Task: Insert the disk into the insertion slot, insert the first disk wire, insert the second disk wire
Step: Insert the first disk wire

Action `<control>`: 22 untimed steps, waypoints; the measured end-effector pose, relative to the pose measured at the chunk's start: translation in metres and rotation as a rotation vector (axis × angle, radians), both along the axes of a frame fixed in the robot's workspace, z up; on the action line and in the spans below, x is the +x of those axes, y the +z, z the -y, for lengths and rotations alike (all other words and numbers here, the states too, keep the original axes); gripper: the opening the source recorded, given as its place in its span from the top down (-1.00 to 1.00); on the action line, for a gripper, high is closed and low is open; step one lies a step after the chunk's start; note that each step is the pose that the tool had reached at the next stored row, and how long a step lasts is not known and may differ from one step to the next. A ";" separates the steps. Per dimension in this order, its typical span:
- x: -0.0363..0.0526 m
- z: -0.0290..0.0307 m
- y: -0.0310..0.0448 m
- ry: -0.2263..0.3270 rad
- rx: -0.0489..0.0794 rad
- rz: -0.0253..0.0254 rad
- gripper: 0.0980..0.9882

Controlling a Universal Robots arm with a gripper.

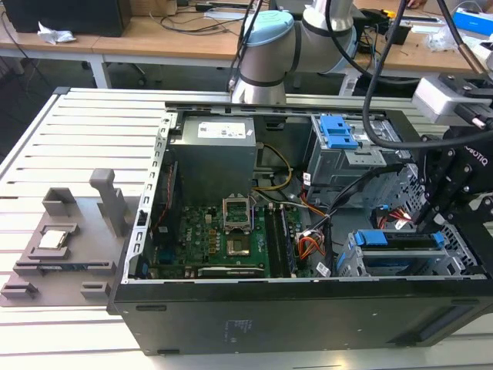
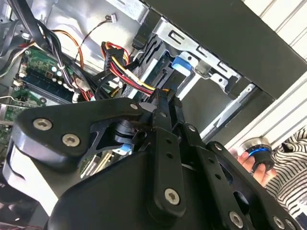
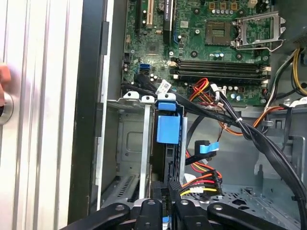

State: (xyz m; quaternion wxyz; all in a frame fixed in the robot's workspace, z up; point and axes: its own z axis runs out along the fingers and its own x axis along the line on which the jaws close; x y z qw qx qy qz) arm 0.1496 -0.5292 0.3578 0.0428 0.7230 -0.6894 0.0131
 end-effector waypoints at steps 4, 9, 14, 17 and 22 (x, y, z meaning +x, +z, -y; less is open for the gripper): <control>0.0000 0.0001 -0.0002 -0.049 0.006 0.0000 0.84; -0.0007 0.0000 -0.0029 -0.054 0.031 -0.0007 0.84; -0.0010 0.0001 -0.0102 -0.054 0.034 -0.0008 0.84; -0.0010 0.0001 -0.0128 -0.053 0.037 -0.0009 0.84; -0.0010 0.0001 -0.0151 -0.053 0.040 -0.0010 0.84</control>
